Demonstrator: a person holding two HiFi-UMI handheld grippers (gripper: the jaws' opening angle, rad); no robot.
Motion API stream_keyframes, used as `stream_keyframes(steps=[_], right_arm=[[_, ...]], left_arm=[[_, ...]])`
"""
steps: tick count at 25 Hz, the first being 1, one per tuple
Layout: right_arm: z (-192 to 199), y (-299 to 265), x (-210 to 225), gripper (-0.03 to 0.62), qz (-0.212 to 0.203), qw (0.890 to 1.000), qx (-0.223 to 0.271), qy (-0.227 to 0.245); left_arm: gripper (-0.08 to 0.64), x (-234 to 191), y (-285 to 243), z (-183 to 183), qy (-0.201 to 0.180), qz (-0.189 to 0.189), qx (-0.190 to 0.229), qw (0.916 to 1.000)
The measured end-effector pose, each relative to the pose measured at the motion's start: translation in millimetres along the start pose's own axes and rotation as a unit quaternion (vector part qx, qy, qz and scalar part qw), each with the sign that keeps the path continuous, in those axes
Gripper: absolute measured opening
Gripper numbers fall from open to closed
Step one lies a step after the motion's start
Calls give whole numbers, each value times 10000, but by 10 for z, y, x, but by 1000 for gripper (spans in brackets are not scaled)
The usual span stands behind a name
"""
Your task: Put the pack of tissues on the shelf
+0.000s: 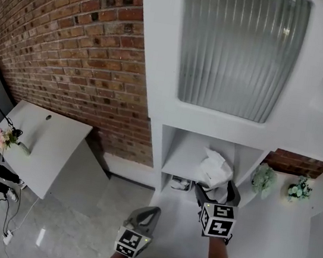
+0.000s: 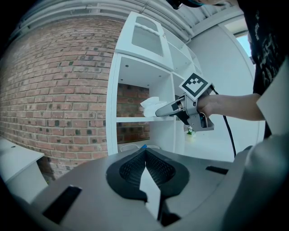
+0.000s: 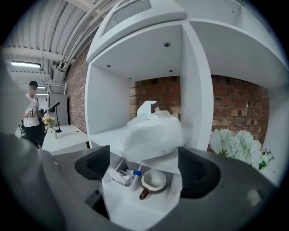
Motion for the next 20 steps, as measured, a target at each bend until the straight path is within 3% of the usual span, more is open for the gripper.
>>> stream_keyframes(steps=[14, 20], right_arm=[[172, 121, -50, 457, -23, 9997, -143, 171], [175, 201, -96, 457, -298, 9991, 284, 125]], left_arm=[[11, 44, 17, -16, -14, 11, 54, 10000], [11, 75, 67, -37, -21, 7, 130, 9999]])
Point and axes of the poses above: the fingertips, and each gripper's own axes: y backward along the fingers, x to its right, z out of its underside, the point moved 7 cm from there along y, backward along the fingers, and after that the axes turned 3 degrees about z, right-handed, at the moved point
